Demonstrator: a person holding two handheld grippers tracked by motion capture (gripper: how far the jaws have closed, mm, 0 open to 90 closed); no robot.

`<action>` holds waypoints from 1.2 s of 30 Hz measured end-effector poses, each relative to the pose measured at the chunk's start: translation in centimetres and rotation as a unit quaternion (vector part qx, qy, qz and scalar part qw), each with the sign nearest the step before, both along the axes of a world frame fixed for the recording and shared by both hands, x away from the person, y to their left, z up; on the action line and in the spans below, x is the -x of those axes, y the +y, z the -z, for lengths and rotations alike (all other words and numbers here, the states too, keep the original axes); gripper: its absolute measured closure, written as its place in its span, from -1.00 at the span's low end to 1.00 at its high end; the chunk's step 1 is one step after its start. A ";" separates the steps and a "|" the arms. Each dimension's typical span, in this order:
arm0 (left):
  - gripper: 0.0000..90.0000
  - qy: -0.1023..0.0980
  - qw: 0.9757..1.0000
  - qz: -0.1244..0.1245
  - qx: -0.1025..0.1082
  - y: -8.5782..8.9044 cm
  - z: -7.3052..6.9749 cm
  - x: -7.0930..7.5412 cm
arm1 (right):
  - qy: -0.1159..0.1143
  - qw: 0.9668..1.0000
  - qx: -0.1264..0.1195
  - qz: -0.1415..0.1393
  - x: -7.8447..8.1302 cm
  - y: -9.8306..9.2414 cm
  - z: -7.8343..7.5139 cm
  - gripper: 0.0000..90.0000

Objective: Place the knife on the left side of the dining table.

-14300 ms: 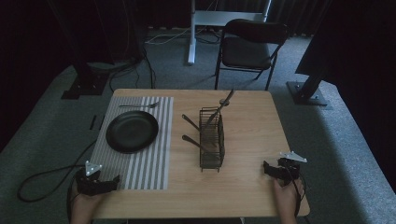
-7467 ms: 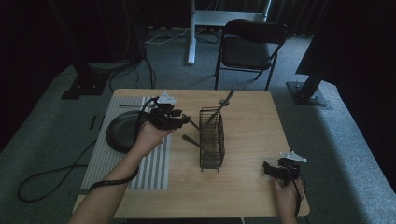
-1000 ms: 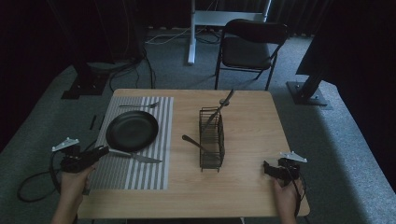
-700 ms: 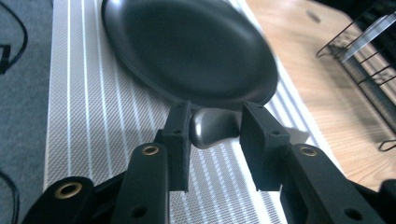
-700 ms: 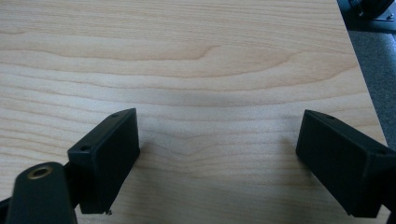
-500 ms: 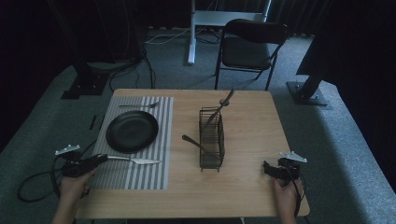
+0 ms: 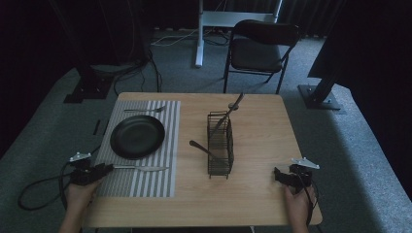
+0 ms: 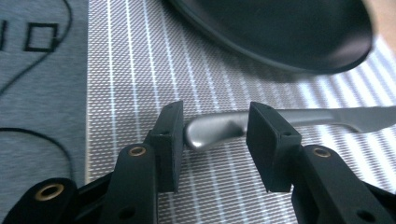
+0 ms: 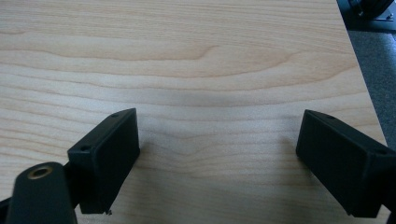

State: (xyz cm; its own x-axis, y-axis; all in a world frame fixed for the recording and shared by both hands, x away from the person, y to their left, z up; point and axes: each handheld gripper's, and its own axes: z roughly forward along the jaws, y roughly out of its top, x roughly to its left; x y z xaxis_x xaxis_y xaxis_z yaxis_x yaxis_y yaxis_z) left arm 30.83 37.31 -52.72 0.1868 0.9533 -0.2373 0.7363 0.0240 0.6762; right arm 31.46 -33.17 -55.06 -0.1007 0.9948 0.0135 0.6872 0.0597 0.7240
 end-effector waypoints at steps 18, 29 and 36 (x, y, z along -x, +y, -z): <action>-0.21 -0.036 0.999 0.010 -0.012 -2.9 -0.2 3.5 | 0.000 1.000 0.000 0.001 0.0 0.0 0.0 -0.72; -0.64 -0.052 0.998 0.003 -0.039 -4.8 0.6 5.5 | 0.000 1.000 0.000 0.001 0.0 0.0 0.0 -0.72; -0.94 -0.049 0.996 -0.023 -0.066 -4.8 1.0 6.1 | 0.000 1.000 0.000 0.001 0.0 0.0 0.0 -0.72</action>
